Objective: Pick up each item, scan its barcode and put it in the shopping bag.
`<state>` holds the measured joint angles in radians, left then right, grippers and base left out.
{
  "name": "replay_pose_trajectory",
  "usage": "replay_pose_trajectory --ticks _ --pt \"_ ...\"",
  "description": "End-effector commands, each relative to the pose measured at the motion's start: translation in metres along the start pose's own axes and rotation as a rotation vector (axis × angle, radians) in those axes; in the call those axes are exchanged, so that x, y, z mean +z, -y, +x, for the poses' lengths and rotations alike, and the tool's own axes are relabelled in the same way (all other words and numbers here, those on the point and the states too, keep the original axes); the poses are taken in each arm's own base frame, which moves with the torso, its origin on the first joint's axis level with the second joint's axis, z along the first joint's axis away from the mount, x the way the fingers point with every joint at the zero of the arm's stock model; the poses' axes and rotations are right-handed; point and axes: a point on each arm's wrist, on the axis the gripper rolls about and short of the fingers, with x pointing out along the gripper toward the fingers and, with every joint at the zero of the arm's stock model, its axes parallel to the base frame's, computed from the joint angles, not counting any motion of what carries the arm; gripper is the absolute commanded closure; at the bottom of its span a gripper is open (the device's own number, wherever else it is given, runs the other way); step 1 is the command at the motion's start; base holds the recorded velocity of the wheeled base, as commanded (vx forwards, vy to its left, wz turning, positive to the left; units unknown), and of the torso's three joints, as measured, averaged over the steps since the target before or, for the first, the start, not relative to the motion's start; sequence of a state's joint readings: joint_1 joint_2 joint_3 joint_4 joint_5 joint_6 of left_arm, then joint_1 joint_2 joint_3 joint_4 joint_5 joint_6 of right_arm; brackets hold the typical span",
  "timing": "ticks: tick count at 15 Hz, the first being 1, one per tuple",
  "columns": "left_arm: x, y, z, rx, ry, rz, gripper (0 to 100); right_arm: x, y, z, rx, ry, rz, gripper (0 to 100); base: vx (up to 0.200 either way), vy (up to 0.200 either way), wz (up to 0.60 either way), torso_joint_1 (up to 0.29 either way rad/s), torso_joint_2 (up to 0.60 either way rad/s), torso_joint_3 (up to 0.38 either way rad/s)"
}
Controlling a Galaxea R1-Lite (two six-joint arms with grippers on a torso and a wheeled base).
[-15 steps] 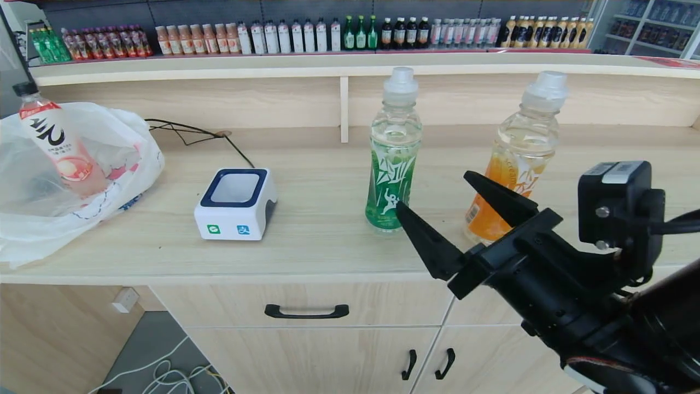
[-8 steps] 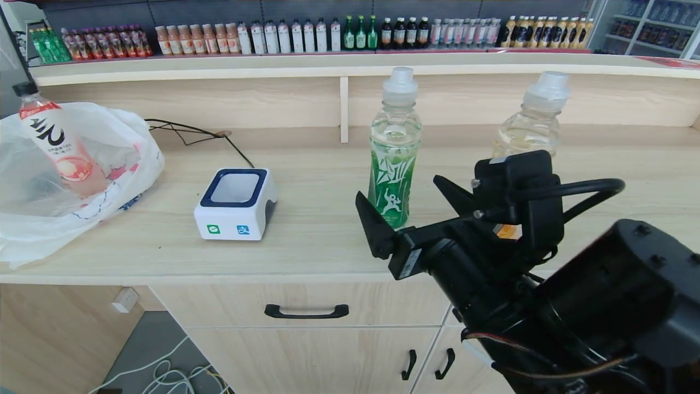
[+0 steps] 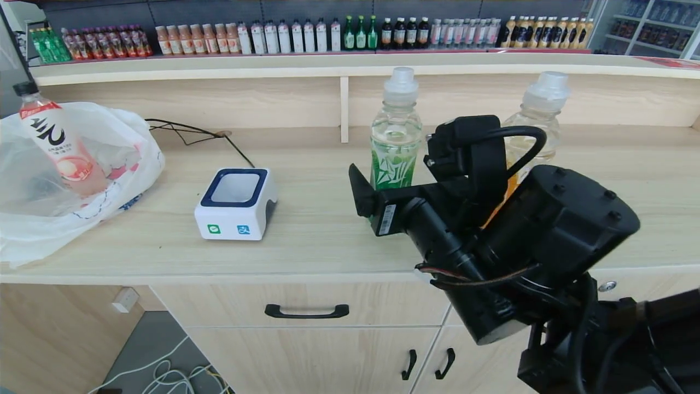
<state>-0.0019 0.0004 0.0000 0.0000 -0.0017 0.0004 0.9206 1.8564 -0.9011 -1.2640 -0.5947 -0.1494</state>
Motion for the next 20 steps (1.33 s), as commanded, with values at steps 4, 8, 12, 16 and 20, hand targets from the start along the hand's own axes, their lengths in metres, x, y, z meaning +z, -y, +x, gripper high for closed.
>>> replay_pose_trajectory --ticks 4,8,12,16,20 --pt "0.0 0.0 0.0 0.002 0.0 0.001 0 -0.015 0.0 0.017 -0.028 -0.018 -0.022 0 0.0 0.0 0.0 0.0 0.0 0.0" --pt "0.0 0.0 0.0 0.001 0.0 0.0 0 -0.019 0.005 0.021 -0.043 -0.022 -0.027 0 0.0 0.0 0.0 0.0 0.0 0.0" --pt "0.0 0.0 0.0 0.002 0.0 0.0 0 -0.023 0.013 0.04 -0.078 -0.002 -0.028 0 0.0 0.0 0.0 0.0 0.0 0.0" --pt "0.0 0.0 0.0 0.001 0.0 0.0 0 -0.029 0.009 0.052 -0.087 0.008 -0.031 0 0.0 0.0 0.0 0.0 0.0 0.0" --pt "0.0 0.0 0.0 0.002 0.0 0.0 0 -0.027 0.008 0.053 -0.09 0.015 -0.031 0 0.0 0.0 0.0 0.0 0.0 0.0"
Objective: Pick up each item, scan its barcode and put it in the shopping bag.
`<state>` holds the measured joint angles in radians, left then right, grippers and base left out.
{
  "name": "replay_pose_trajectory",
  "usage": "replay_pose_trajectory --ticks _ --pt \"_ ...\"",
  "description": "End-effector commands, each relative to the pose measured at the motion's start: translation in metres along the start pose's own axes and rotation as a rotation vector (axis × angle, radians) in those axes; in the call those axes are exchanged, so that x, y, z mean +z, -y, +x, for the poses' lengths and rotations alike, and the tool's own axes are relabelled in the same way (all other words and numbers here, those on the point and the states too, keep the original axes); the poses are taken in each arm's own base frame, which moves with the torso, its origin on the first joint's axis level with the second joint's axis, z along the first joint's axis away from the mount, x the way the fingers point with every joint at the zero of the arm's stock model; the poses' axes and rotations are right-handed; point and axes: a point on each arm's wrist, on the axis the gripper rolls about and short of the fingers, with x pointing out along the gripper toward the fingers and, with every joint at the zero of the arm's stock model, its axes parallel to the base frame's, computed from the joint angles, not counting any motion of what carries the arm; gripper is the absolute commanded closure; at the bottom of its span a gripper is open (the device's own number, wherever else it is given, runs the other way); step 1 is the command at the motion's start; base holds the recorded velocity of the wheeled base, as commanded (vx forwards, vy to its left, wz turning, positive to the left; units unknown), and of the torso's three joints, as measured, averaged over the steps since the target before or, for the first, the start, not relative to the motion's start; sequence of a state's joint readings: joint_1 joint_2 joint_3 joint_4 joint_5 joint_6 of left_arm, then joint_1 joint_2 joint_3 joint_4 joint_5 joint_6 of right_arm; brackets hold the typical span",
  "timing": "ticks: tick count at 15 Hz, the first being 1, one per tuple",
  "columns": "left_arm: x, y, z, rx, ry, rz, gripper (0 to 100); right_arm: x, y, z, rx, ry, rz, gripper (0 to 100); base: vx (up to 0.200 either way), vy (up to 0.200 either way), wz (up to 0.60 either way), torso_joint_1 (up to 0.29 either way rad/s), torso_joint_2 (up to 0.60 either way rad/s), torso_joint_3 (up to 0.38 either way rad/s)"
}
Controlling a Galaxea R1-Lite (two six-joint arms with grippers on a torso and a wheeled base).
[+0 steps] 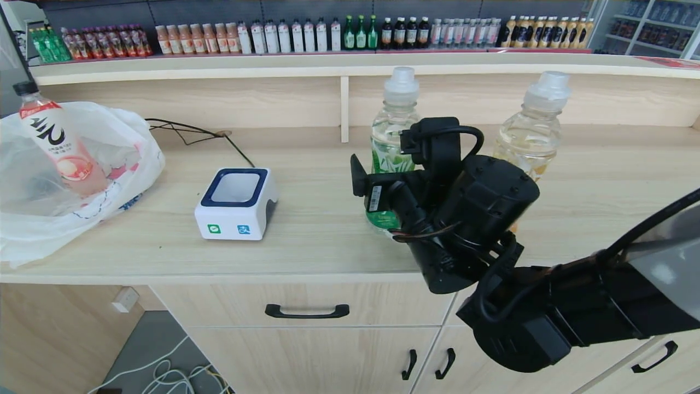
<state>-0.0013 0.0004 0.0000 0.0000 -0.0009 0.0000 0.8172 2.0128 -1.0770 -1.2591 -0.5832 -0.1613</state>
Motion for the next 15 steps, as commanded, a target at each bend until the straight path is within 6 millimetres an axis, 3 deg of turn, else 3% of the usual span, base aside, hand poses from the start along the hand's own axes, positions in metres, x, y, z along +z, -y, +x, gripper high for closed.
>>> replay_pose_trajectory --ticks 1,8,14,15 --pt "0.0 0.0 0.0 -0.001 0.0 0.0 0 0.001 -0.003 0.005 -0.014 0.011 0.002 0 0.0 0.0 0.0 0.0 0.0 0.0" --pt "0.0 0.0 0.0 -0.001 0.0 0.0 0 0.003 -0.01 0.019 -0.043 0.047 0.01 0 0.0 0.0 0.0 0.0 0.0 0.0" --pt "0.0 0.0 0.0 -0.001 0.0 0.002 0 0.003 -0.011 0.018 -0.042 0.047 0.009 0 0.0 0.0 0.0 0.0 0.0 0.0" --pt "0.0 0.0 0.0 -0.001 0.0 0.002 0 0.004 -0.013 0.018 -0.038 0.048 0.011 100 0.0 0.0 0.0 0.0 0.0 0.0"
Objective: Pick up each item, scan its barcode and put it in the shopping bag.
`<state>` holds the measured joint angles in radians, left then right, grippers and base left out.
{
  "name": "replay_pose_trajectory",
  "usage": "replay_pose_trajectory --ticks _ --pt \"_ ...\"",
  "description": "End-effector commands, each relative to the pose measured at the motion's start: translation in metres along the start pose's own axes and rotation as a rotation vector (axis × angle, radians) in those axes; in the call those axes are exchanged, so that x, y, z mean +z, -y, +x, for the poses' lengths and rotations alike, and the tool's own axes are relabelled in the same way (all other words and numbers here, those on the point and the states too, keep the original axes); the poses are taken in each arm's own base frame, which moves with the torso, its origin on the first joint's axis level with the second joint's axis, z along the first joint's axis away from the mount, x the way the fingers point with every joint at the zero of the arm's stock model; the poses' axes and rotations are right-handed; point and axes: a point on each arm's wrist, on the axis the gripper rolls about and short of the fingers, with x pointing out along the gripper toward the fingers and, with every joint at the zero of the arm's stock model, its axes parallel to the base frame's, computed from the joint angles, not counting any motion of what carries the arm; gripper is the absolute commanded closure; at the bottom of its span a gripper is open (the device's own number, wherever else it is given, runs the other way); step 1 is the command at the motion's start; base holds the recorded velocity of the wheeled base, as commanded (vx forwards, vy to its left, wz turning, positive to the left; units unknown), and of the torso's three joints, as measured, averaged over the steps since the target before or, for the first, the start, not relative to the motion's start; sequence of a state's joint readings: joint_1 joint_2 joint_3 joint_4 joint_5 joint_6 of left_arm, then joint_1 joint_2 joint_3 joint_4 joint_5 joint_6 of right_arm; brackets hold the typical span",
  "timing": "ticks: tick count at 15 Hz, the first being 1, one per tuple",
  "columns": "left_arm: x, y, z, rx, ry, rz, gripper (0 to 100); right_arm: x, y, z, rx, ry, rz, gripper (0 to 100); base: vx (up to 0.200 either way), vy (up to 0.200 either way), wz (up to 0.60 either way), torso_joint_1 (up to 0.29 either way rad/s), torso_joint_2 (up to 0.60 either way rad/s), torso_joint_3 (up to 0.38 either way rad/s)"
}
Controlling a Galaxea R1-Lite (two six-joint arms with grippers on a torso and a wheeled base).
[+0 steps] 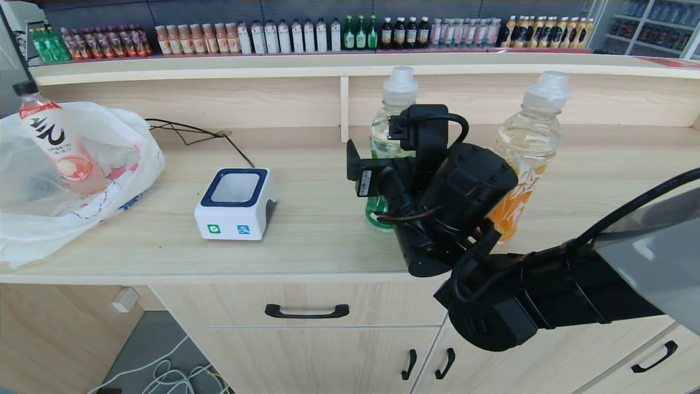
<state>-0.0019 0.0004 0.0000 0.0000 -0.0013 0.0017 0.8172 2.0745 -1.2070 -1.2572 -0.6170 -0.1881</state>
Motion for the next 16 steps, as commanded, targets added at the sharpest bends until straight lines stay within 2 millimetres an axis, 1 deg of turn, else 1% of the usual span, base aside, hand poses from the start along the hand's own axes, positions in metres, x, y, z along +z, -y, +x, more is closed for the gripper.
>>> replay_pose_trajectory --ticks 1,12,16 --pt "0.0 0.0 0.0 0.002 0.0 0.0 0 0.0 -0.002 -0.001 0.007 0.0 0.001 100 0.0 0.0 0.0 0.0 0.0 0.0" --pt "0.0 0.0 0.0 0.0 0.0 0.001 0 0.017 -0.001 -0.006 0.02 0.03 0.026 100 0.0 0.0 0.0 0.0 0.0 0.0" --pt "0.0 0.0 0.0 0.0 0.0 0.0 0 0.022 -0.006 -0.011 0.036 0.036 0.04 100 0.0 0.0 0.0 0.0 0.0 0.0"
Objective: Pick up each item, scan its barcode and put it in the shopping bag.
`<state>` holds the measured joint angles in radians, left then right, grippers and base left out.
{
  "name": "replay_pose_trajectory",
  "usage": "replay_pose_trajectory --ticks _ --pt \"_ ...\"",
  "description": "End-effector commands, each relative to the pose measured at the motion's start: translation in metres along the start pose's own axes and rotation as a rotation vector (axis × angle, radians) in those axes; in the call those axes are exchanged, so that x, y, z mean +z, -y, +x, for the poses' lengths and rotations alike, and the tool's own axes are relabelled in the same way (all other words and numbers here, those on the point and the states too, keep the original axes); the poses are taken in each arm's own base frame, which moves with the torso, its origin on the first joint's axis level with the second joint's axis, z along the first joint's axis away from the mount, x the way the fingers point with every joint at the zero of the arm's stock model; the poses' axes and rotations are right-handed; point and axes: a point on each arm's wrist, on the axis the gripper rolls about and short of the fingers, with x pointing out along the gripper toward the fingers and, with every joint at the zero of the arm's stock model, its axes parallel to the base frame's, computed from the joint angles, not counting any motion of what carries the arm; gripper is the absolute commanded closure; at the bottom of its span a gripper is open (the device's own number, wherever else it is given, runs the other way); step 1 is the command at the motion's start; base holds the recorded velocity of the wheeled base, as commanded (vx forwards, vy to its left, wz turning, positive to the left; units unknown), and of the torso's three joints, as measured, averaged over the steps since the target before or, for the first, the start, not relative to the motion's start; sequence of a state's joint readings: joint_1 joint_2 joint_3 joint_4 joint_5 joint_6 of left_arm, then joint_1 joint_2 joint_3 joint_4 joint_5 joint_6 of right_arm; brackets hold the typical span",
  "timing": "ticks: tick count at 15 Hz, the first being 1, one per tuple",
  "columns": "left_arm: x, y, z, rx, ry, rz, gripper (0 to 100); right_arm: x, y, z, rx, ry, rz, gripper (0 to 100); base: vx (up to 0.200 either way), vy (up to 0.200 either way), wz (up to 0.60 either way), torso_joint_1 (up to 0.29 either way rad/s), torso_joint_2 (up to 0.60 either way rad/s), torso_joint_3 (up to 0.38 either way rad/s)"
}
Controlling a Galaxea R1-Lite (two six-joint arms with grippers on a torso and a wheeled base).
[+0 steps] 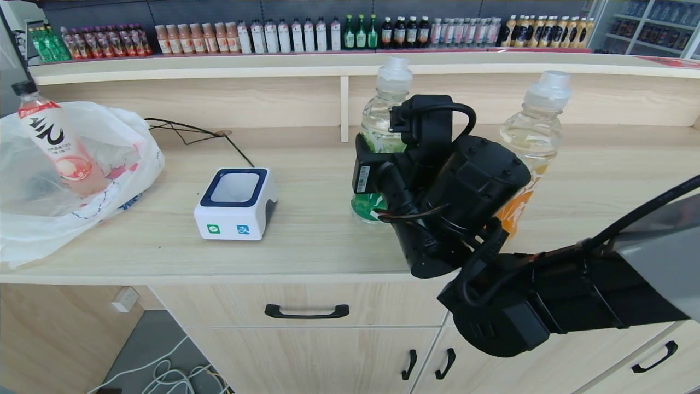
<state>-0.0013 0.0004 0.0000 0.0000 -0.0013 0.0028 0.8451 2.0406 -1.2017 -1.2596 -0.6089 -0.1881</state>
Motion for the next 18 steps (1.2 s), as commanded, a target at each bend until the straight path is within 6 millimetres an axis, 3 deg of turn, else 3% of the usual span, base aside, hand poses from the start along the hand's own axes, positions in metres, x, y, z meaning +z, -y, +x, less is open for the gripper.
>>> replay_pose_trajectory --ticks 1,6,9,18 --pt "0.0 0.0 0.0 -0.001 0.0 0.0 0 0.008 -0.001 -0.003 0.006 0.014 0.013 100 0.0 0.0 0.0 0.0 0.0 0.0" --pt "0.0 0.0 0.0 -0.001 0.0 -0.001 0 0.035 -0.003 -0.019 0.039 0.042 0.049 100 0.0 0.0 0.0 0.0 0.0 0.0" --pt "0.0 0.0 0.0 -0.001 0.0 -0.001 0 0.042 -0.005 -0.051 0.098 0.006 0.049 100 0.0 0.0 0.0 0.0 0.0 0.0" --pt "0.0 0.0 0.0 -0.001 0.0 -0.001 0 0.047 0.039 -0.126 0.168 -0.036 0.047 100 0.0 0.0 0.0 0.0 0.0 0.0"
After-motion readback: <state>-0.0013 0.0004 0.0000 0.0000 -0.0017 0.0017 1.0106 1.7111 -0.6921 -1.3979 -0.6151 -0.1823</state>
